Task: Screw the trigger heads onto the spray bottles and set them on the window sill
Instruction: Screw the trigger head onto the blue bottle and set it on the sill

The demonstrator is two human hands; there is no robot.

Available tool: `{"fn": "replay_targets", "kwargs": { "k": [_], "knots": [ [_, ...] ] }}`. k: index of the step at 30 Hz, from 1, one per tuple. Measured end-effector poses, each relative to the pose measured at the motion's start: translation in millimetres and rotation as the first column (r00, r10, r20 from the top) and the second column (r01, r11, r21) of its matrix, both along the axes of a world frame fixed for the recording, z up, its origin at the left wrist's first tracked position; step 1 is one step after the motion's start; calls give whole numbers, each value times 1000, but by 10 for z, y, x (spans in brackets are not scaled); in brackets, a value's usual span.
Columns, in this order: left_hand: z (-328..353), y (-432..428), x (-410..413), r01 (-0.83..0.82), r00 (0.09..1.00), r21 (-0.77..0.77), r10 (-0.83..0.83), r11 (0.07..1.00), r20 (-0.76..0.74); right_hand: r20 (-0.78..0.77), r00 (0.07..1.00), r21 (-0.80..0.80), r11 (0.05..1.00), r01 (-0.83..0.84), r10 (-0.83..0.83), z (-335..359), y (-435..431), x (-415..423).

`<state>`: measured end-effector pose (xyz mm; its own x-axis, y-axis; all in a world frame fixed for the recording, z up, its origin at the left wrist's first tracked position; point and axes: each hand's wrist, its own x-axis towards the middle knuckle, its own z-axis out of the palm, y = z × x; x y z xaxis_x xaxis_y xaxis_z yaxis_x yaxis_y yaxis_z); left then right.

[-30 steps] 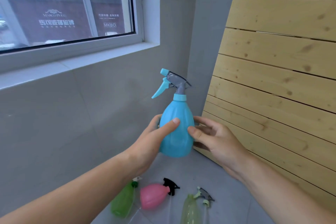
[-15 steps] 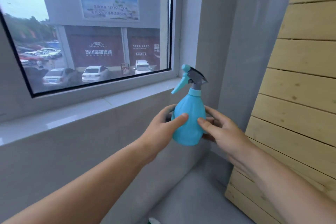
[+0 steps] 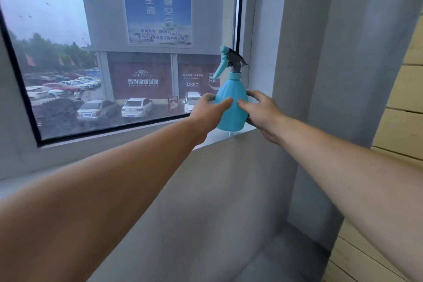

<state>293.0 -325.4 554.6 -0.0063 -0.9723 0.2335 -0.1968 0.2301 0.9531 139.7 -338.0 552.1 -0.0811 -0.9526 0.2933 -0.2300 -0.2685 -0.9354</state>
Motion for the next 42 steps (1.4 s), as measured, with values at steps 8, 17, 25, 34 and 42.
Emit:
{"fn": "replay_targets", "kwargs": {
  "k": [8, 17, 25, 34, 42],
  "knots": [
    [-122, -222, 13, -65, 998, 2, 65, 998, 13, -77, 997, 22, 999, 31, -29, -136, -295, 3],
    [-155, -306, 54, -91, 988, -32, 94, 995, 122, -175, 981, -12, 997, 82, -83, -188, -309, 45],
    [-126, -183, 111, -137, 971, 18, 130, 990, 200, -274, 949, -18, 988, 155, -154, -202, 35, -85],
    [-265, 565, -49, -182, 982, -2, 182, 983, 45, -273, 950, 17, 986, 165, -154, -563, 1019, -531],
    [-1437, 1320, -741, 157, 958, 300, -219, 941, 185, -322, 936, 256, 939, 230, -141, -1609, 2183, -1101]
  ]
}}
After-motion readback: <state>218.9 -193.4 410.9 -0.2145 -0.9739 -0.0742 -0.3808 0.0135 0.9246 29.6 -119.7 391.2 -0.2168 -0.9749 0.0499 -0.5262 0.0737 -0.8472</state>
